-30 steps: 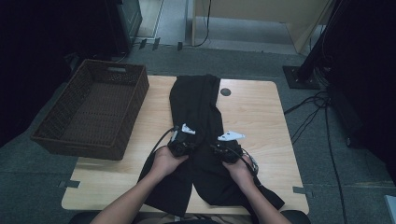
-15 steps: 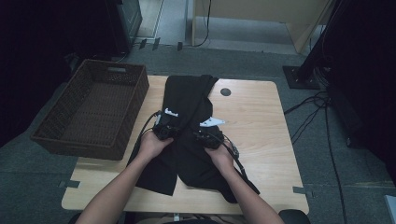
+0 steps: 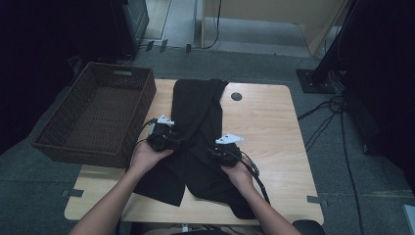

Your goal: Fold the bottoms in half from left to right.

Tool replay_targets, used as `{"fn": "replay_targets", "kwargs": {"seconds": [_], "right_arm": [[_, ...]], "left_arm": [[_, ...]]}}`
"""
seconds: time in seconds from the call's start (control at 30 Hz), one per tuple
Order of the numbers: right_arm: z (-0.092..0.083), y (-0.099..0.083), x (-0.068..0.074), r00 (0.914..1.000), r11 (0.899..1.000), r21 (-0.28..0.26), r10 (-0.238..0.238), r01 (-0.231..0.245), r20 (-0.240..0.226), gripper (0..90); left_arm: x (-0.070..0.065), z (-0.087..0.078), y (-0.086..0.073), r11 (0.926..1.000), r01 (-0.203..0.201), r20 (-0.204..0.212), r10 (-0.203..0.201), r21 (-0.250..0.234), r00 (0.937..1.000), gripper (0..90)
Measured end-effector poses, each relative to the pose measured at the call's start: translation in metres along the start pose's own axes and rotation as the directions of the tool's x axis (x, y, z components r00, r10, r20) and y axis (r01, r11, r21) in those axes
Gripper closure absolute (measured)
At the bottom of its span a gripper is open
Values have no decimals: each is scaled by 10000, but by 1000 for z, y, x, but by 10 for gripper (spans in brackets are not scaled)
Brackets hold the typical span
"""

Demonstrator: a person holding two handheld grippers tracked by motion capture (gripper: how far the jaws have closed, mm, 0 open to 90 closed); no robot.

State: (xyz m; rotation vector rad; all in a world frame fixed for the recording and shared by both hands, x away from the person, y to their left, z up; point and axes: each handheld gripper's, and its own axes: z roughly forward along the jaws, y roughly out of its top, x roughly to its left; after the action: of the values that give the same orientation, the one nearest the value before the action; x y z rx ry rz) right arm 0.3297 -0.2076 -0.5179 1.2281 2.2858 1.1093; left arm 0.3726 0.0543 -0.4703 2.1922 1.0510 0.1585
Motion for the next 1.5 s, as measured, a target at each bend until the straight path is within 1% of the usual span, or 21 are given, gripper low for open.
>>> {"fn": "replay_targets", "kwargs": {"seconds": [0.07, 0.17, 0.2, 0.27, 0.33, 0.37, 0.4, 0.47, 0.5, 0.63, 0.7, 0.77, 0.87, 0.93, 1.03, 1.1, 1.17, 1.23, 1.33, 1.43, 1.5], "right_arm": [[-3, -3, 0, 9999, 9999, -67, 108, -109, -126, 617], [-7, -4, -4, 9998, 9998, 101, 171, -171, -55, 603], [-10, -6, -6, 9995, 9995, 159, 268, -266, -176, 596], [-14, -9, -7, 9997, 9994, 263, 223, -220, -121, 597], [-18, -12, -7, 9999, 9995, 296, 112, -115, 110, 594], [-20, -13, -7, 9999, 9995, 288, 81, -85, 137, 593], [-21, -15, -8, 9997, 9996, 277, -30, 24, 223, 586], [-22, -17, -9, 9993, 9998, 203, -59, 51, 375, 566], [-22, -18, -9, 9994, 9999, 151, 26, -31, 344, 558], [-21, -18, -9, 9979, 9995, 106, -296, 291, 568, 550], [-19, -17, -9, 9989, 10000, 28, 29, -30, 468, 542], [-16, -15, -11, 9985, 9994, -131, 333, -328, 428, 564], [-13, -13, -13, 9968, 9990, -177, 418, -407, 687, 728], [-13, -12, -15, 9964, 9989, -143, 456, -447, 716, 846], [-16, -7, -21, 9952, 9975, 75, 695, -701, 683, 895], [-22, -3, -27, 9950, 9977, -58, 671, -668, 743, 900], [-30, 1, -35, 9930, 9974, -219, 710, -692, 945, 900], [-37, 3, -47, 9902, 9964, -153, 849, -837, 1106, 900], [-46, 2, -65, 9825, 9936, -227, 1130, -1108, 1481, 900], [-44, -2, -80, 9745, 9930, 84, 1141, -1179, 1934, 893], [-43, -6, -85, 9669, 9907, 85, 1307, -1359, 2189, 833]], "left_arm": [[-1, -2, -10, 9999, -76, 2, 76, 140, 10000, 426], [-1, -3, -21, 9991, 106, 262, -117, 421, 9996, 400], [-2, -3, -24, 9990, 131, 280, -144, 434, 9995, 396], [-6, 0, -29, 9964, -151, -117, 162, 834, 9998, 411], [-5, 5, -31, 9933, -193, -177, 214, 1139, 9996, 547], [-5, 4, -32, 9942, -261, -167, 280, 1043, 9995, 617], [-4, 3, -31, 9939, -247, -26, 252, 1079, 9997, 736], [-5, 1, -28, 9946, -140, 209, 119, 1032, 9997, 861], [-7, -3, -26, 9961, -160, 367, 129, 870, 9992, 887], [-23, -17, -11, 9998, -189, 1064, 187, 7, 9941, 894], [-37, -15, -4, 9992, -374, 1368, 392, -158, 9898, 894], [-51, -5, -1, 9992, -392, 1643, 404, -106, 9856, 893], [-65, 20, -7, 9974, -577, 1476, 506, 440, 9877, 893], [-66, 31, -11, 9950, -565, 1328, 453, 818, 9901, 893], [-65, 41, -16, 9918, -688, 1109, 568, 1076, 9922, 893], [-65, 40, -16, 9930, -567, 1121, 450, 1038, 9927, 893], [-65, 40, -16, 9925, -644, 1036, 536, 1041, 9932, 893], [-65, 39, -18, 9928, -636, 1023, 532, 1015, 9933, 893], [-65, 38, -19, 9931, -607, 1053, 500, 1004, 9932, 893], [-64, 38, -21, 9940, -529, 1131, 420, 953, 9927, 892], [-64, 37, -21, 9939, -526, 1108, 417, 970, 9930, 892]]}}
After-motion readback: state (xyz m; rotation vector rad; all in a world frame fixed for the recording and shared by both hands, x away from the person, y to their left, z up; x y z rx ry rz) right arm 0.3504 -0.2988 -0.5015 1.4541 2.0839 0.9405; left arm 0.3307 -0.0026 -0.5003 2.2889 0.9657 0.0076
